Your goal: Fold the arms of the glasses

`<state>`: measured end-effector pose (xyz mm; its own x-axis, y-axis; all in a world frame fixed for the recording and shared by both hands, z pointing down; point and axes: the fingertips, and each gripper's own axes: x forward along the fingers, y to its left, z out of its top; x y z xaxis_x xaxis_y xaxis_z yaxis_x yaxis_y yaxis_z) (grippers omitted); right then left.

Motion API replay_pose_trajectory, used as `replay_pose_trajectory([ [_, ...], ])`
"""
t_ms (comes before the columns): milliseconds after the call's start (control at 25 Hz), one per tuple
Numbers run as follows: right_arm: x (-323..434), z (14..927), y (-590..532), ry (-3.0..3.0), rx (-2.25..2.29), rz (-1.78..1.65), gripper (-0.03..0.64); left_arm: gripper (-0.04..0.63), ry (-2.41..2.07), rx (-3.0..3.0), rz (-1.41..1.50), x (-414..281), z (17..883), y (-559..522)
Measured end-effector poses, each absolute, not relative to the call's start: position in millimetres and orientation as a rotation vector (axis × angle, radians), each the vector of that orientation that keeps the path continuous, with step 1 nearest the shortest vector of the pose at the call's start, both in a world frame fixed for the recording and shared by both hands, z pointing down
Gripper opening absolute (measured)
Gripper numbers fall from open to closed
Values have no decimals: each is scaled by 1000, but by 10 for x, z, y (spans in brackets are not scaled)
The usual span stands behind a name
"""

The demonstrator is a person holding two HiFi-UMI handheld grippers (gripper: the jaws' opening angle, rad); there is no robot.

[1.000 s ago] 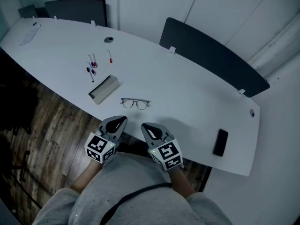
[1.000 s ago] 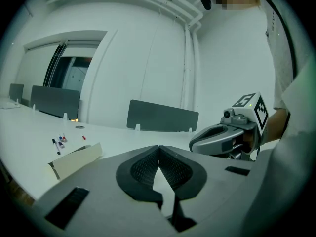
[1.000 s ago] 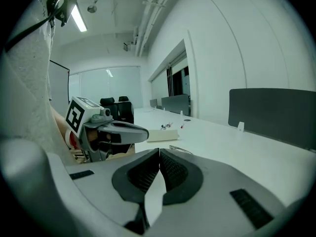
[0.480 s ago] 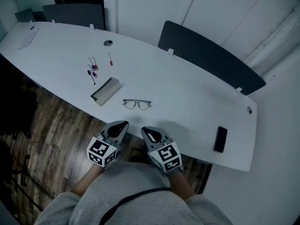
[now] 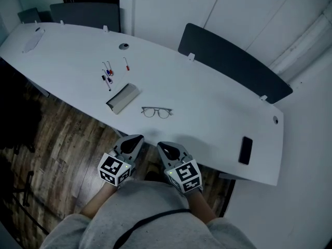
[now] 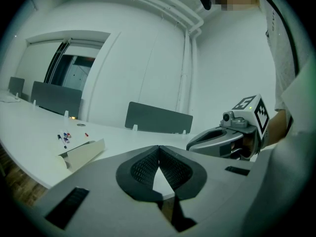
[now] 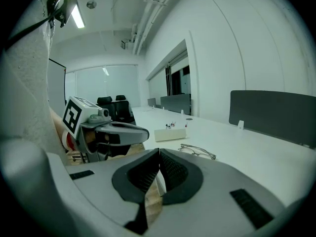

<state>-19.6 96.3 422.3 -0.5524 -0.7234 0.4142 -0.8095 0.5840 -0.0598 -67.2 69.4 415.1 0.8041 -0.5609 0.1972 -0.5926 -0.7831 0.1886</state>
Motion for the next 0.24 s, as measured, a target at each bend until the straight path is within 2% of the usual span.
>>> replay_pose_trajectory([
  [240,-336,4235,1169,-2491,1233,384,20,15,-899,2747,176,-754,4160,905],
])
